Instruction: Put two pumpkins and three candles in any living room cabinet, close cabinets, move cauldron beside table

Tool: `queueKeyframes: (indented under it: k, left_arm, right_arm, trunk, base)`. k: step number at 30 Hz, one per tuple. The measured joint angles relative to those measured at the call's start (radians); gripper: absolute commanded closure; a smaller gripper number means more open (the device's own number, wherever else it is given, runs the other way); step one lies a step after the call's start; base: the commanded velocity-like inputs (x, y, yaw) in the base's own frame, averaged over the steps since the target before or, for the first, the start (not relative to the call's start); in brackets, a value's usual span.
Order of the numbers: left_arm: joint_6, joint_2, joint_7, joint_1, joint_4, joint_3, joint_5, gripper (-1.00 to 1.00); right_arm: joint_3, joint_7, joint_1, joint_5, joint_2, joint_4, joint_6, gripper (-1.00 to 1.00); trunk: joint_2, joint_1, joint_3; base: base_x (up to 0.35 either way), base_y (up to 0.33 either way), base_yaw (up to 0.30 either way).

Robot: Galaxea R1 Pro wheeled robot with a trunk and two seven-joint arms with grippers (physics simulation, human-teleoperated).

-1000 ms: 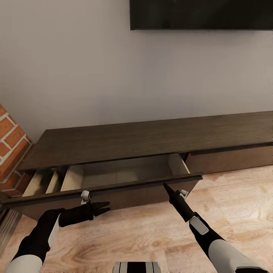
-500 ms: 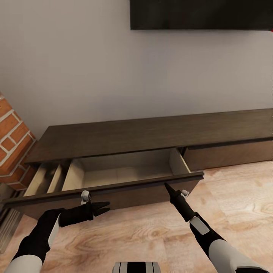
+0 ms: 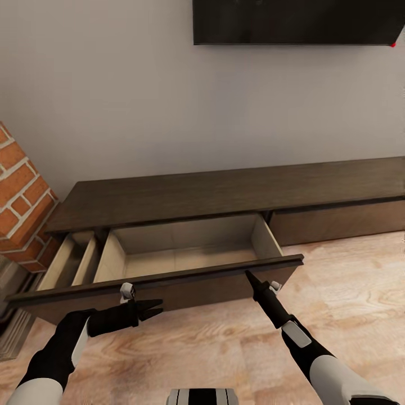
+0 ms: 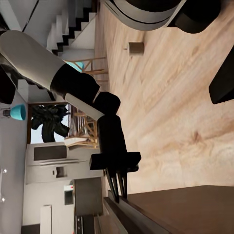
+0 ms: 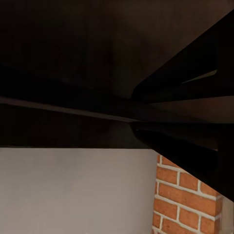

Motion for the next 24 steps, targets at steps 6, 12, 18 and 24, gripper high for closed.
queueKeyframes:
  k: [6, 12, 18, 24]
  left_arm:
    - [0.001, 0.0, 0.0, 0.0, 0.0, 0.0, 0.0, -1.0]
    - [0.0, 0.0, 0.0, 0.0, 0.0, 0.0, 0.0, -1.0]
    - [0.0, 0.001, 0.0, 0.0, 0.0, 0.0, 0.0, -1.0]
    - [0.0, 0.001, 0.0, 0.0, 0.0, 0.0, 0.0, -1.0]
  right_arm:
    - [0.001, 0.001, 0.0, -0.005, 0.0, 0.001, 0.001, 1.0]
    - [0.001, 0.0, 0.0, -0.007, 0.001, 0.001, 0.0, 1.0]
    - [-0.006, -0.003, -0.023, -0.007, 0.001, 0.03, -0.003, 1.0]
    - [-0.024, -0.008, -0.031, 0.024, 0.001, 0.033, -0.006, 1.0]
  trunk:
    - [0.0, 0.0, 0.0]
    - [0.0, 0.0, 0.0]
    - [0.0, 0.0, 0.0]
    - [0.0, 0.0, 0.0]
  base:
    - [-0.025, 0.0, 0.0]
    - [-0.029, 0.0, 0.0]
    - [-0.157, 0.0, 0.0]
    - [-0.017, 0.0, 0.0]
